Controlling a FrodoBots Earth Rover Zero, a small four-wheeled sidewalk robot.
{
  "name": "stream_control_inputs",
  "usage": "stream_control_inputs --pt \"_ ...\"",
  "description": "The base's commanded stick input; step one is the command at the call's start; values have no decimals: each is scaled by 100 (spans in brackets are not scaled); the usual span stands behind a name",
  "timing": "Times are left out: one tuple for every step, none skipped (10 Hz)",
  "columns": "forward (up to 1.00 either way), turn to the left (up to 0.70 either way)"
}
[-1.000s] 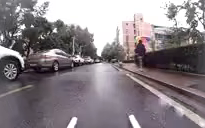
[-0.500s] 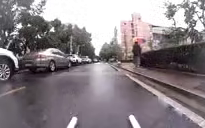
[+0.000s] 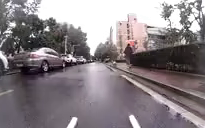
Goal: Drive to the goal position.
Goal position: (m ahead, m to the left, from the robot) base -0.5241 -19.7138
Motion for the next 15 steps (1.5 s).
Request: stream_control_inputs --pt "70 0" --pt "70 0" --pt "70 0" --pt "70 0" --pt "70 0" --pt "70 0" --pt "70 0" --pt "70 0" --pt "70 0" --pt "70 0" --pt "70 0" --pt "70 0" --pt "70 0" --pt "70 0" --pt "70 0"
